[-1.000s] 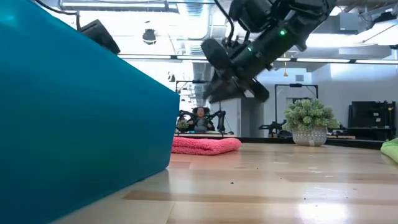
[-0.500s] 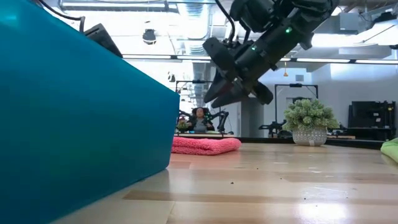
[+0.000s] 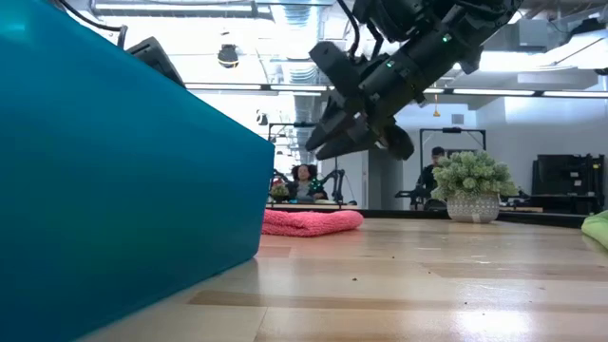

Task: Fold microfiber towels
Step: Fold the pink microfiber towel

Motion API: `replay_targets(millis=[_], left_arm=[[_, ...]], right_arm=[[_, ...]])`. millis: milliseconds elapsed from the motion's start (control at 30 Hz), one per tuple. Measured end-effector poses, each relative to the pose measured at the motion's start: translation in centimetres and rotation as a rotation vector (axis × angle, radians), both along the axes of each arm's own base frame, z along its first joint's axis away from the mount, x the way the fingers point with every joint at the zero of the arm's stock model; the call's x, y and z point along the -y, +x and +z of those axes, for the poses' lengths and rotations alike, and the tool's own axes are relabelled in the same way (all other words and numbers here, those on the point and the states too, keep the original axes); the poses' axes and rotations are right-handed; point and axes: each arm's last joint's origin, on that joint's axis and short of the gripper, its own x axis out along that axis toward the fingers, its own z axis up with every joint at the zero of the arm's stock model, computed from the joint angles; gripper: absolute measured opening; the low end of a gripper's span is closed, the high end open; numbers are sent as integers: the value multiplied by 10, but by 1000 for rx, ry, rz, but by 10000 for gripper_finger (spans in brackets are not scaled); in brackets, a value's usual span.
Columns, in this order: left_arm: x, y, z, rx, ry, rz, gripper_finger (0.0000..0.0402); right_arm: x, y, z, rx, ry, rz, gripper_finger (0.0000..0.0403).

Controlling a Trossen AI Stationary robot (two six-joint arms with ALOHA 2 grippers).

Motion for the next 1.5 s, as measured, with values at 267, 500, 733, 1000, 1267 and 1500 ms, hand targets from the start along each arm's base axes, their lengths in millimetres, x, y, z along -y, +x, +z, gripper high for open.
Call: replay_targets(millis=[267, 500, 733, 1000, 1267, 1500], left_arm=[[-1, 11, 11, 41, -31, -91, 2], [-2, 11, 11, 33, -1, -116, 1], [-1, 10, 11, 26, -2, -142, 1], [-2, 20, 25, 30, -39, -97, 1], [-5, 42, 60, 40, 70, -176, 0], [10, 50, 71, 86, 69, -282, 0]], right_arm=[[-26, 22, -41, 98, 38, 114, 67], [-38, 30, -75, 70, -4, 39, 9], [-42, 32, -100, 37, -54, -28, 21], [-45, 30, -76, 55, -126, 58, 19], [-61, 13, -14, 129, -233, -53, 19], [-75, -6, -14, 50, -190, -197, 19]])
